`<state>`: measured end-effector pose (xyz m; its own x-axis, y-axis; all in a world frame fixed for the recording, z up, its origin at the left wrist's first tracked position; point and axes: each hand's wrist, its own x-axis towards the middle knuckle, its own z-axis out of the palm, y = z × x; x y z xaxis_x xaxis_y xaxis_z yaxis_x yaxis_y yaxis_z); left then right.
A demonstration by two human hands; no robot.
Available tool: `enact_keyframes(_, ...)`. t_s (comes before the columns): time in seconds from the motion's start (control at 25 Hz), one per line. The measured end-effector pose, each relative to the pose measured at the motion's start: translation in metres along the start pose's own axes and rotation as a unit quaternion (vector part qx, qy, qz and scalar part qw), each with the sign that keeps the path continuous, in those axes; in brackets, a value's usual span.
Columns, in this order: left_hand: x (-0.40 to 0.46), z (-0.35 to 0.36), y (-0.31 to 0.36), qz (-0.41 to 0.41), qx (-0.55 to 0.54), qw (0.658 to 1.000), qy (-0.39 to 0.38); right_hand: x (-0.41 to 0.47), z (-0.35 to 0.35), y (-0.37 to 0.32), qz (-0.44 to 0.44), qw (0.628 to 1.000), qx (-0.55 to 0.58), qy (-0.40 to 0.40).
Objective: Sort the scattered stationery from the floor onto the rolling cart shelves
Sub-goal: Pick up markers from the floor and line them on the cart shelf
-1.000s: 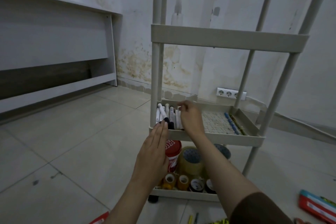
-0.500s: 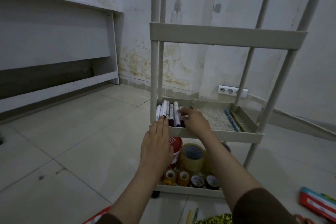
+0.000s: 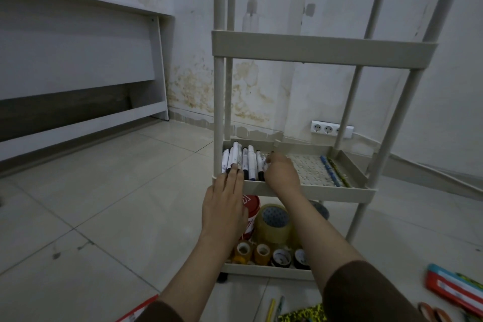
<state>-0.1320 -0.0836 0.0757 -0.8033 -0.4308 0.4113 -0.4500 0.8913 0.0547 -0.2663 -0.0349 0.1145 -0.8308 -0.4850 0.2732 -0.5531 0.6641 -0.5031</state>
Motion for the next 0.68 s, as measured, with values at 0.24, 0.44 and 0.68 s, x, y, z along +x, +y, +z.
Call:
enact_keyframes(0.24,-0.001,0.001,-0.001,0.002,-0.049,0.999,0.008,0.000,-0.001,0.002,-0.013,1.000,0.018,0.021)
enact_keyframes(0.44,-0.034,0.000,-0.007,0.050,-0.145,0.988,0.027,-0.023,-0.018,0.001,-0.185,0.980,0.060,0.049)
enact_keyframes(0.68,-0.104,0.019,0.017,0.054,-0.254,0.966,-0.003,-0.138,-0.014,0.074,-0.350,0.936,0.024,0.039)
